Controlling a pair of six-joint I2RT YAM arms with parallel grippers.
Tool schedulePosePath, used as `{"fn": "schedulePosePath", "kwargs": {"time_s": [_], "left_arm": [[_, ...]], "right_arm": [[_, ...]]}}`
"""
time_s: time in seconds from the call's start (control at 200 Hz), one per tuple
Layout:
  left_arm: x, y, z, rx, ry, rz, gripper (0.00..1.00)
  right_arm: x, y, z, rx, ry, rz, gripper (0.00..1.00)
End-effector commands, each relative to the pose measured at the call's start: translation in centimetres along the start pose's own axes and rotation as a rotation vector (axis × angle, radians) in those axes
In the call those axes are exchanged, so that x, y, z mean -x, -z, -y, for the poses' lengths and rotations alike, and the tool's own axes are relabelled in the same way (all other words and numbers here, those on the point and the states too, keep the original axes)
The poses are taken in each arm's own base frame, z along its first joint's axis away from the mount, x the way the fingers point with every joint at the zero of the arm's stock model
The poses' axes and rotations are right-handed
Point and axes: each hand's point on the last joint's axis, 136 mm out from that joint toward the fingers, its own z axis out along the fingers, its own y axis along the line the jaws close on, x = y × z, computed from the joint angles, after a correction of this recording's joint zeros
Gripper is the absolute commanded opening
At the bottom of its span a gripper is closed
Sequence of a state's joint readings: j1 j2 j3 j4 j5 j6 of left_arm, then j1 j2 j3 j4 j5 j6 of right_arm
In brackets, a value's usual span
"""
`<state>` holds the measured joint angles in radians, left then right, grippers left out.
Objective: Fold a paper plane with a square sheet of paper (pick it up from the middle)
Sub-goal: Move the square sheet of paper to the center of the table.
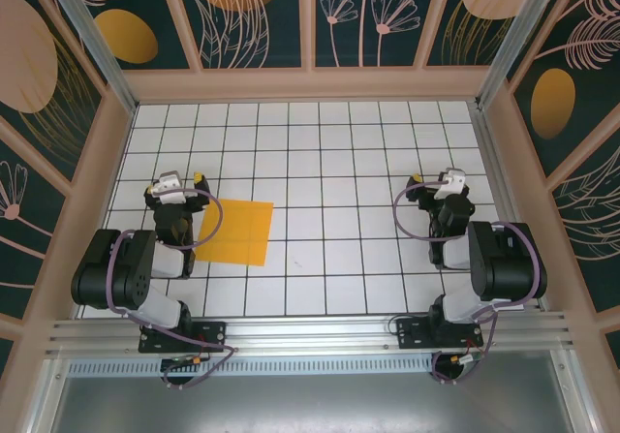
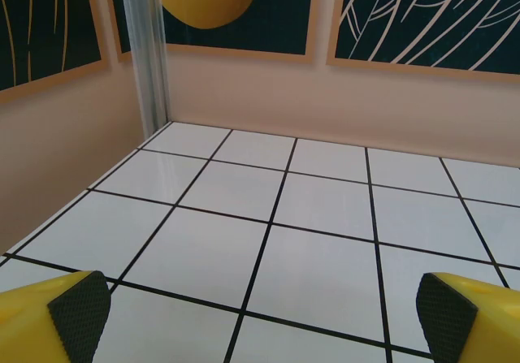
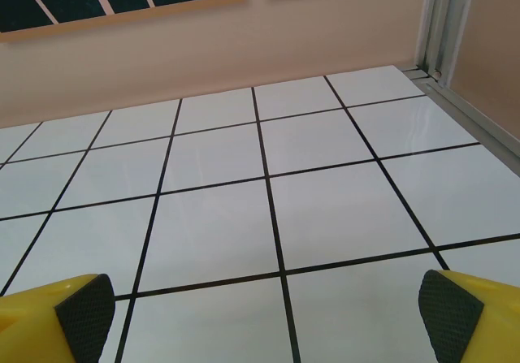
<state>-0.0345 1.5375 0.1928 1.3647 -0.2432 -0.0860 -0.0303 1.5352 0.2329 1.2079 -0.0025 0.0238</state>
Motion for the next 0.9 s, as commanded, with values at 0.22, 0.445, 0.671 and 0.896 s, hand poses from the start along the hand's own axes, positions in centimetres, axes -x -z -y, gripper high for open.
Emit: {"fn": "schedulePosePath", "kwargs": {"time_s": [0.22, 0.445, 0.671, 0.896], "left_arm": [[0.7, -0.2, 0.1, -0.011, 0.003, 0.025, 0.98], [0.7, -0.2, 0.1, -0.009, 0.005, 0.023, 0.99], [0.6, -0.3, 0.1, -0.009, 0.004, 0.021, 0.99], [1.6, 1.0, -1.1, 0.041, 0.038, 0.082, 0.99]], "right_arm": [[0.8, -0.1, -0.3, 0.023, 0.011, 0.027, 0.99], [0.7, -0.1, -0.3, 0.023, 0.011, 0.025, 0.99], [0.7, -0.2, -0.4, 0.025, 0.010, 0.024, 0.99], [1.5, -0.4, -0.4, 0.000, 0.018, 0.021, 0.99]]}}
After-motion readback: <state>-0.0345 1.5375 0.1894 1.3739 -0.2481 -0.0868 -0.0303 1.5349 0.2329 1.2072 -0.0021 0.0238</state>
